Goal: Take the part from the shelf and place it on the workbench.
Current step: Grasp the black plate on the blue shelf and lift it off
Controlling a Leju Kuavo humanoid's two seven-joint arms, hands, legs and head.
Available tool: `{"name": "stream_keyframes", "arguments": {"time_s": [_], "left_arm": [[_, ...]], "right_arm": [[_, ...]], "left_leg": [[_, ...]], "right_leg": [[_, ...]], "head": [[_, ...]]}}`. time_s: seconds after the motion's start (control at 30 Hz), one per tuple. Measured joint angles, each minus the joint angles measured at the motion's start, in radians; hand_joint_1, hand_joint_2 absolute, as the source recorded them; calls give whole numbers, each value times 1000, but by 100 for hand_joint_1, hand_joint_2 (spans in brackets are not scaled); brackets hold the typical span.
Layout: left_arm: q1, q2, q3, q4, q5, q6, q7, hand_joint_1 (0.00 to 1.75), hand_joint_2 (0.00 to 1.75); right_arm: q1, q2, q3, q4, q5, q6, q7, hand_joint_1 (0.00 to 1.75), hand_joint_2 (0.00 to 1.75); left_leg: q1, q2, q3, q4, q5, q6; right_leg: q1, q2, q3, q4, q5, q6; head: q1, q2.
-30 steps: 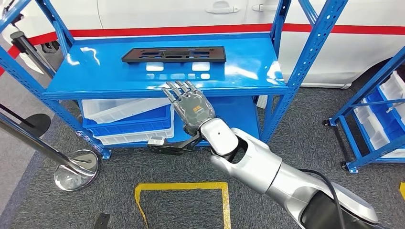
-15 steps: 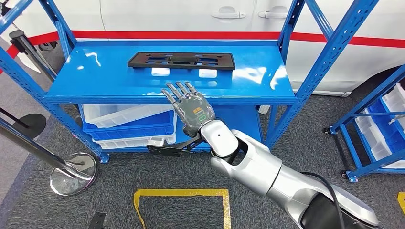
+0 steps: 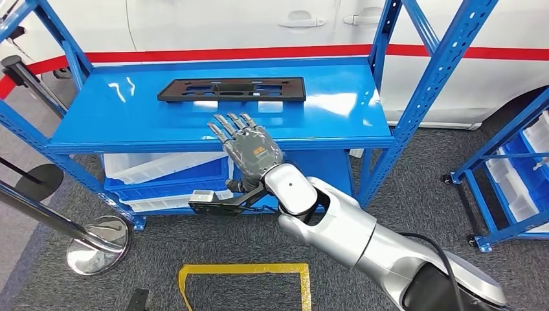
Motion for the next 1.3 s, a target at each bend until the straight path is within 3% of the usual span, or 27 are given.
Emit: {"name": "stream_keyframes", "arguments": {"time_s": [0.03,0.07,0.13,0.17,0.27,0.37,0.4,0.47,0.5,0.53,0.57,0.63,0.7,0.77,0.87,0.9,0.97,1.03,1.07,1.1,1.17,1.23,1.3], "left_arm": [[1,0,0,0,-3,0,0,0,0],[1,0,0,0,-6,0,0,0,0],[0,0,0,0,-10,0,0,0,0],[-2,1,0,0,-12,0,0,0,0],[-7,1,1,0,-18,-1,0,0,0],[-4,1,1,0,-22,-2,0,0,0],[-4,0,1,0,-22,-2,0,0,0],[-5,0,1,0,-22,-2,0,0,0],[-5,1,1,0,-22,-3,0,0,0],[-5,1,1,0,-23,-3,0,0,0],[-3,1,1,0,-24,-3,0,0,0],[-1,0,1,0,-29,-4,1,0,0],[-3,-1,1,0,-36,-7,3,0,0],[-5,-2,1,0,-41,-9,6,0,0],[-6,-3,1,1,-44,-10,7,0,0],[-7,-5,1,2,-45,-11,7,0,0],[-10,-7,1,3,-46,-11,7,0,0],[-10,-7,1,3,-46,-11,7,0,0],[-8,-7,1,3,-46,-11,8,0,0],[-7,-7,1,3,-46,-11,8,0,0],[-6,-7,1,3,-46,-11,8,0,0],[-9,-7,1,4,-47,-11,8,0,0],[-9,-7,1,5,-49,-10,8,0,0]], "right_arm": [[0,5,0,0,-4,-3,-6,0,175],[0,11,0,1,-7,-7,-13,0,175],[-2,25,0,2,-12,-13,-24,0,175],[-3,32,0,2,-13,-16,-29,0,175],[-7,49,0,4,-14,-21,-40,0,175],[-9,58,0,4,-14,-23,-42,0,175],[-9,60,0,4,-14,-24,-42,0,175],[-8,61,0,6,-14,-26,-43,0,175],[-6,61,0,7,-14,-26,-43,0,175],[-4,61,0,9,-14,-26,-43,0,175],[-3,61,0,10,-14,-26,-43,0,175],[-4,61,0,12,-17,-26,-42,0,175],[-8,63,0,17,-24,-30,-41,0,175],[-12,66,0,24,-30,-32,-41,0,175],[-14,72,0,35,-31,-33,-43,0,175],[-17,76,0,40,-31,-33,-44,0,175],[-21,84,0,50,-31,-34,-46,0,175],[-19,87,0,60,-31,-34,-48,0,175],[-18,88,0,65,-31,-34,-48,0,175],[-17,88,0,69,-31,-34,-48,0,175],[-18,90,0,78,-31,-32,-49,0,175],[-20,91,0,85,-31,-29,-49,0,175],[-21,91,0,91,-31,-21,-48,0,175]], "left_leg": [[0,0,-18,8,18,0],[0,0,-16,-23,55,2],[-1,0,28,-150,138,9],[-4,-1,53,-208,160,13],[-12,-2,78,-264,156,25],[-5,-1,96,-282,153,40],[-3,0,104,-286,151,46],[-4,0,114,-287,142,54],[-4,0,119,-286,138,56],[-4,0,124,-285,132,56],[-4,-1,130,-283,126,55],[-3,-3,144,-277,111,50],[-5,-4,148,-268,98,41],[-6,-4,145,-267,93,29],[-1,-1,136,-246,76,15],[0,0,118,-209,60,10],[2,0,48,-88,20,1],[4,0,-17,2,9,-4],[5,0,-26,-4,32,-5],[7,0,-17,-44,70,-6],[8,0,33,-175,148,-5],[3,-1,68,-252,164,4],[0,-2,77,-265,153,17]], "right_leg": [[1,1,6,0,-5,0],[2,1,14,0,-10,0],[3,2,29,0,-22,3],[5,3,33,0,-27,6],[7,3,35,-4,-34,19],[9,0,24,25,-58,32],[9,-2,1,72,-78,35],[6,-3,-73,205,-121,40],[4,-3,-110,257,-129,41],[2,-3,-131,277,-118,43],[-1,-3,-134,258,-89,44],[-4,-3,-93,140,-5,42],[-2,-4,-49,40,32,36],[3,-2,-37,14,24,29],[-1,0,-25,0,20,15],[-4,-1,-19,-5,19,10],[-3,-3,-9,-7,12,3],[-2,-2,-2,-6,4,1],[-2,-1,3,-5,-1,1],[-2,0,10,-4,-6,3],[0,2,22,-3,-18,9],[3,3,25,-3,-26,19],[3,3,28,-8,-29,29]], "head": [[0,0],[0,0],[0,0],[0,0],[1,0],[2,0],[2,0],[3,0],[3,0],[3,0],[3,0],[3,0],[2,0],[1,0],[-2,0],[-4,0],[-8,0],[-8,0],[-8,0],[-8,0],[-8,0],[-7,0],[-6,0]]}}
